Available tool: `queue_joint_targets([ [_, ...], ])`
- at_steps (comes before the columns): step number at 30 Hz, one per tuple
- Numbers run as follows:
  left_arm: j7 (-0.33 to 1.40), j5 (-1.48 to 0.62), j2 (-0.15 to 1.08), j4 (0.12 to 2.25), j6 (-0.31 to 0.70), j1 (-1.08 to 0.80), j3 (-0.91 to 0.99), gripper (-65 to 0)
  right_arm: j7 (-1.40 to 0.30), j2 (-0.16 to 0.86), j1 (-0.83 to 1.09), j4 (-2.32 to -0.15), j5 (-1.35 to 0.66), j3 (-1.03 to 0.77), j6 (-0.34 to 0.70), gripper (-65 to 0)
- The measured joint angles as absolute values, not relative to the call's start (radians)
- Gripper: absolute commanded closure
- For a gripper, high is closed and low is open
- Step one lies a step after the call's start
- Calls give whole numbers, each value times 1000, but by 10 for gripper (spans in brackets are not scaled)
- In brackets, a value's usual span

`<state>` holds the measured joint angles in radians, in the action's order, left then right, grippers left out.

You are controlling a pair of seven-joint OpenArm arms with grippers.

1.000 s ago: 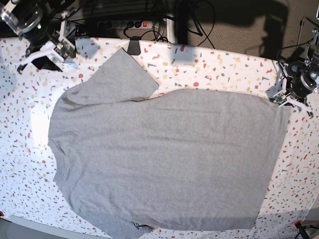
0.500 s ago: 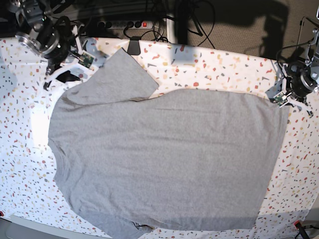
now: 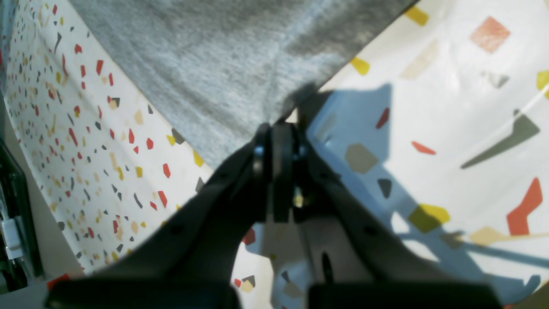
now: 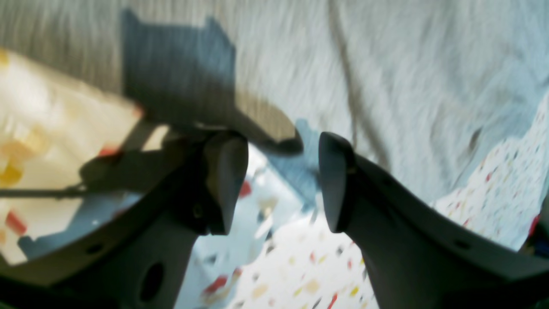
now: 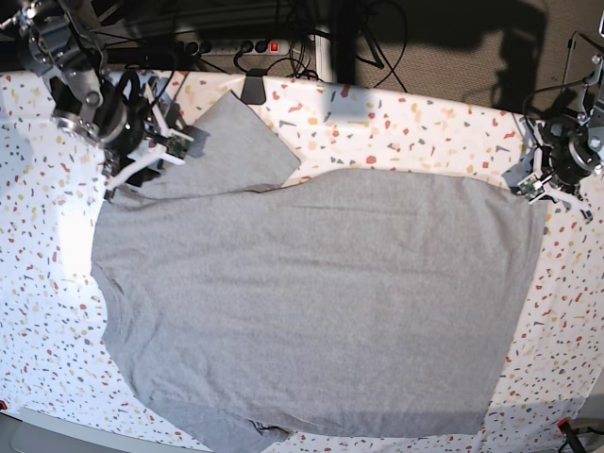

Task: Fold the T-shirt properly
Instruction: 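Grasp the shirt's shoulder corner with the right gripper, then lift and pull the shirt toward the robot with both grippers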

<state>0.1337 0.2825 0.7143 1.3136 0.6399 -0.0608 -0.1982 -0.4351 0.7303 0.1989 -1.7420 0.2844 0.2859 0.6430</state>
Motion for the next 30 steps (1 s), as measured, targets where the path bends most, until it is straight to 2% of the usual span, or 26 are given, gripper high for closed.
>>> queue_joint_targets([
  [7, 183, 268, 712, 1318, 640, -60, -198, 0, -435, 737, 90, -1687, 286, 421, 641, -312],
  [12, 184, 268, 711, 1318, 640, -60, -198, 0, -459, 741, 30, -1645, 264, 489, 708, -307],
  [14, 183, 268, 712, 1318, 640, -60, -198, 0, -473, 743, 17, -1635, 254, 499, 715, -246],
  [19, 183, 268, 712, 1318, 640, -60, -198, 0, -490, 743, 20, -1635, 236, 505, 723, -20],
  [20, 183, 268, 711, 1318, 640, -60, -198, 0, -492, 743, 21, -1635, 233, 505, 723, 0],
  [24, 180, 232, 712, 1317, 639, -63, -198, 0, -499, 742, 22, -1635, 233, 505, 723, 0],
  [28, 187, 151, 719, 1316, 640, -64, -197, 0, -527, 742, 31, -1654, 216, 504, 624, 0],
  [30, 210, 110, 718, 1316, 641, -64, -187, 0, -556, 743, 30, -1668, 142, 478, 610, 0],
])
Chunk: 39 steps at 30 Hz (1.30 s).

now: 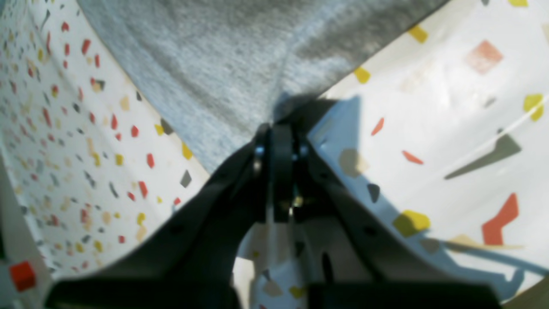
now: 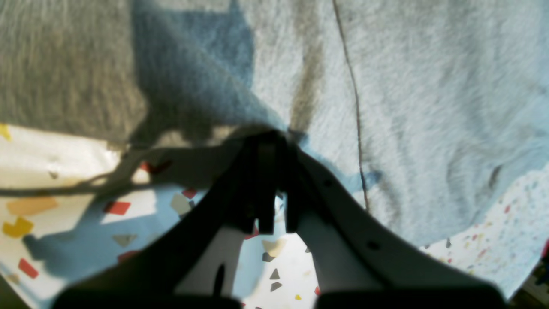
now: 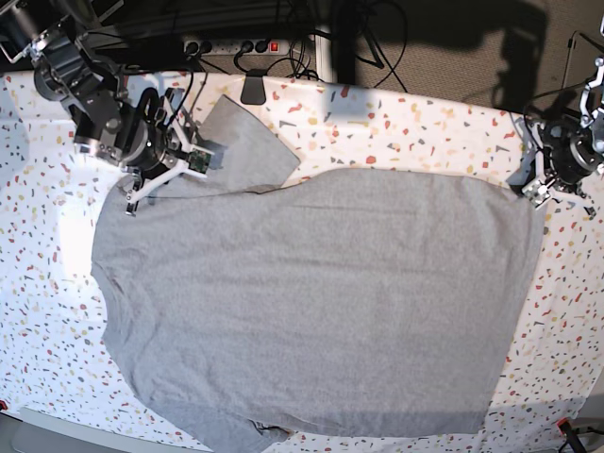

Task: Fold the T-shirt properly
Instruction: 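Lift and pull the shirt toward the robot with both grippers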

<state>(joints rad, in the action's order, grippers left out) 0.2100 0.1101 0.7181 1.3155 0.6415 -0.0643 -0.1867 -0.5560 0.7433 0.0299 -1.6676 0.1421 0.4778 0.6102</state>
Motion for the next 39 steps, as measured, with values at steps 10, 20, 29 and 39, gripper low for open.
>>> queue_joint_targets([
  [10, 305, -86, 716, 1372, 664, -94, -111, 0, -637, 880, 155, -1825, -108, 280, 590, 0],
  [20, 321, -204, 710, 1608, 675, -305, 108, 0, -652, 884, 400, -1991, -108, 124, 595, 0],
  [29, 322, -255, 712, 1682, 675, -505, 271, 0, -750, 852, 537, -2123, -107, 118, 594, 0],
  [39, 314, -255, 712, 1708, 677, -626, 332, 0, -780, 841, 618, -2191, -108, 118, 595, 0],
])
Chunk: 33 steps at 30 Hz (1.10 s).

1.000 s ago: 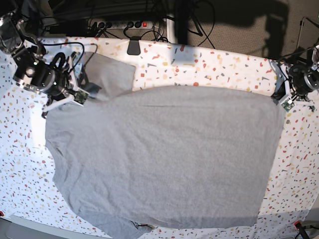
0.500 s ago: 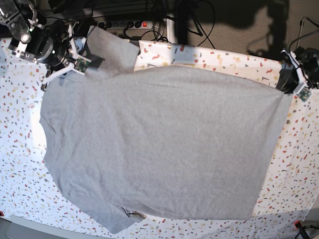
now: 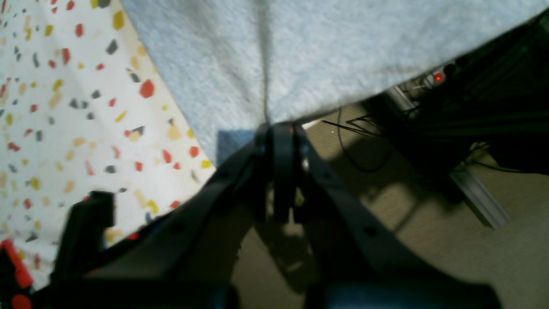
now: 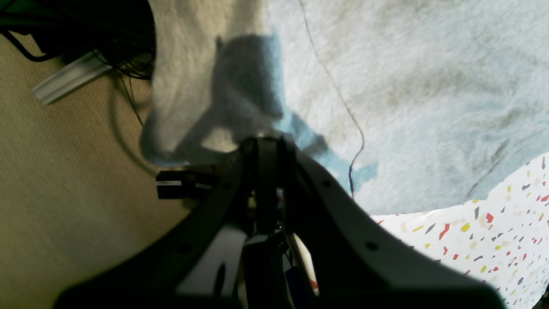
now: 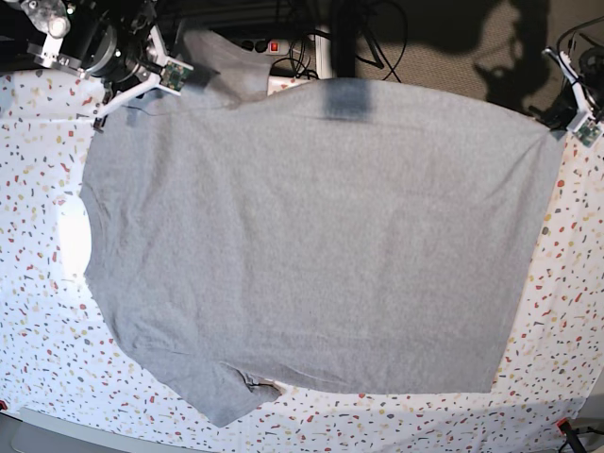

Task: Fold the T-shirt properly
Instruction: 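Lift and pull the shirt toward the robot with both grippers, then lower the shirt edge and release it with both grippers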

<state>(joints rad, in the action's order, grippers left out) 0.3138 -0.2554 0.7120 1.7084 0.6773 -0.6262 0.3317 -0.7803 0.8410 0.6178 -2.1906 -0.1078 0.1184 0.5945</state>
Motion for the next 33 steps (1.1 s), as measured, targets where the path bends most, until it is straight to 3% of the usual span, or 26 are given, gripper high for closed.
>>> queue_joint_targets([
  [5, 238, -250, 712, 1708, 669, -619, 347, 0, -760, 840, 598, -2193, -108, 118, 586, 0],
  [9, 196, -255, 709, 1710, 578, -568, 347, 0, -760, 840, 526, -2193, -107, 118, 580, 0],
  [13, 202, -253, 709, 1710, 553, -539, 347, 0, -738, 807, 436, -2156, -106, 118, 579, 0],
  [20, 203, -255, 704, 1654, 552, -448, 345, 0, -644, 712, 278, -1982, -112, 120, 584, 0],
  [33, 174, -271, 701, 1498, 591, -302, 334, 0, -598, 690, 112, -1835, -119, 120, 587, 0],
])
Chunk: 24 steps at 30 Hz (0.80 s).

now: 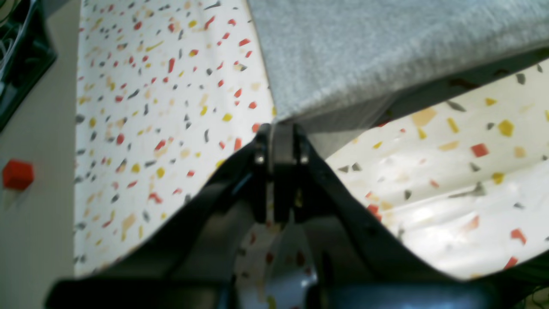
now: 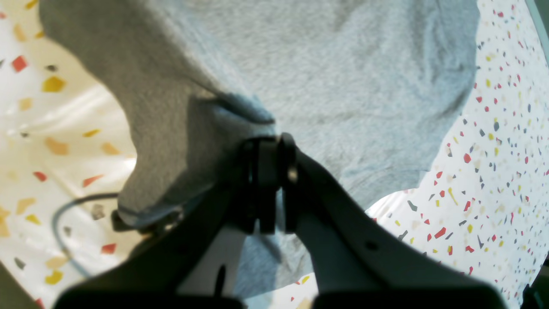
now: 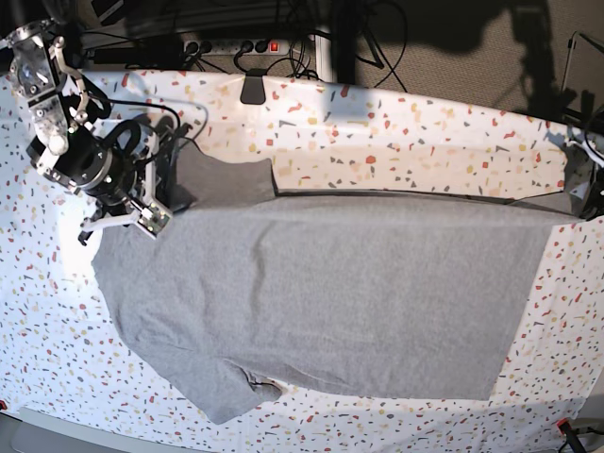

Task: Fold the T-shirt properly
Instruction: 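Lower the shirt edge and release it with both grippers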

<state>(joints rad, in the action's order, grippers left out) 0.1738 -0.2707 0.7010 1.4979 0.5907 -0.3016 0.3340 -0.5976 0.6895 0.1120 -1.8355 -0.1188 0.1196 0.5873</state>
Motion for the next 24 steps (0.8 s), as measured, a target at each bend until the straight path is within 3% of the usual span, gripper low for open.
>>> queue_joint_targets([
  [9, 159, -184, 701, 1472, 587, -207, 161, 0, -595, 687, 99, -1795, -115, 120, 606, 0],
  [24, 140, -174, 701, 1199, 575, 79, -67, 0, -568, 623, -15, -1635, -114, 121, 611, 0],
])
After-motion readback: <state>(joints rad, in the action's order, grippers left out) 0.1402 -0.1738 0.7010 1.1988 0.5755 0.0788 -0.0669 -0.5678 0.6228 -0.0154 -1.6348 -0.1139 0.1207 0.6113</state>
